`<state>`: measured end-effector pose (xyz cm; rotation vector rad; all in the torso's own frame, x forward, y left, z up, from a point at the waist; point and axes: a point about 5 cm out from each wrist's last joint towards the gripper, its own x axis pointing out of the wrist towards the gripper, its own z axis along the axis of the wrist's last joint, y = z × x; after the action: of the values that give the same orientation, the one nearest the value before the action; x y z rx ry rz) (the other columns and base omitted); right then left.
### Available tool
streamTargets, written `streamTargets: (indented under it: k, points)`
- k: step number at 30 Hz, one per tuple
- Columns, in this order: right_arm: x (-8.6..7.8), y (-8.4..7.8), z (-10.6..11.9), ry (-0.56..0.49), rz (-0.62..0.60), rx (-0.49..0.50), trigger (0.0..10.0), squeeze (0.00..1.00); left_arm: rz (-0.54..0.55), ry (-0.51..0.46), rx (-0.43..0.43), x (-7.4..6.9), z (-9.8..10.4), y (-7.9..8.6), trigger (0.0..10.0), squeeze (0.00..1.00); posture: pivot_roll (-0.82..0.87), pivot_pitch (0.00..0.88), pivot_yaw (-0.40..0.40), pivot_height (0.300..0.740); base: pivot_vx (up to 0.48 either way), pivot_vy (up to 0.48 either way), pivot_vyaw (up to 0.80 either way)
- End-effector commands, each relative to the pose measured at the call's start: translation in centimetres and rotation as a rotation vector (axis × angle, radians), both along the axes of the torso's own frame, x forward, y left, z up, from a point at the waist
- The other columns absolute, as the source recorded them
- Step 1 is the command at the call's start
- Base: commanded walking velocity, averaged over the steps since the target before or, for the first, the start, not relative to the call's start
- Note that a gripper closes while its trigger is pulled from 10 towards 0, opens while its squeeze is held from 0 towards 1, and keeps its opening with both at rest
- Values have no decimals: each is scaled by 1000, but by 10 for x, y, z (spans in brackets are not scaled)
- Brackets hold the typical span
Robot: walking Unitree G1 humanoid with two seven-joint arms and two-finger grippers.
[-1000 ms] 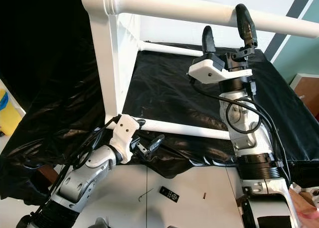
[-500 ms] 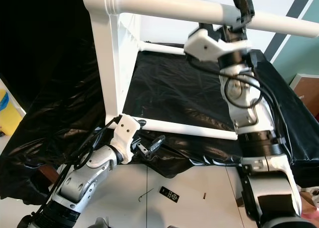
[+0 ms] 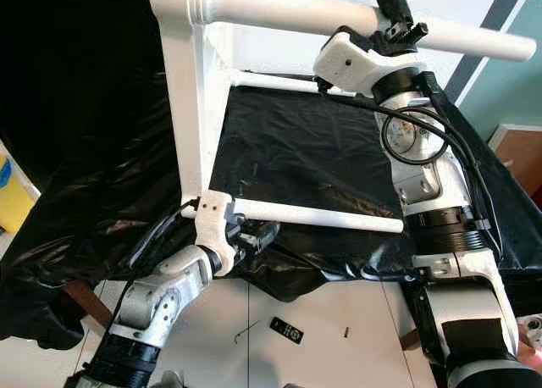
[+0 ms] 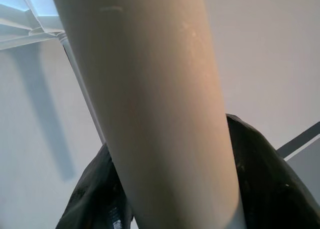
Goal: Building children table
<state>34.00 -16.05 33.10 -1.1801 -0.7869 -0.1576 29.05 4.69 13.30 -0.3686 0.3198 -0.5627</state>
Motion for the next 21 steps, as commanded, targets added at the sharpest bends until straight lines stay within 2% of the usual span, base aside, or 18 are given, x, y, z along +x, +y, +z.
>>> streamTargets:
  k: [1,3,7,12,17,21]
  points:
    - [-4,3,3,-5,43,55,0,0,31,85,-85,-2,-5,-10,10000,0,38,19,-69,740,0,0,0]
    - [-6,5,4,1,51,70,0,0,69,166,-138,1,-10,-12,10000,0,33,24,-67,740,0,0,0]
    - [-7,5,7,4,54,82,0,0,82,214,-163,3,-11,-14,10000,0,26,28,-62,740,0,0,0]
    - [-12,-2,14,10,40,158,0,0,98,263,-163,6,-10,-22,10000,0,18,39,-54,740,0,0,0]
    - [-15,-11,21,15,11,246,0,0,123,330,-187,10,-10,-37,10000,0,13,46,-49,740,0,0,0]
    - [-17,-14,25,14,4,311,0,0,102,349,-230,14,1,-55,10000,0,8,48,-42,740,0,0,0]
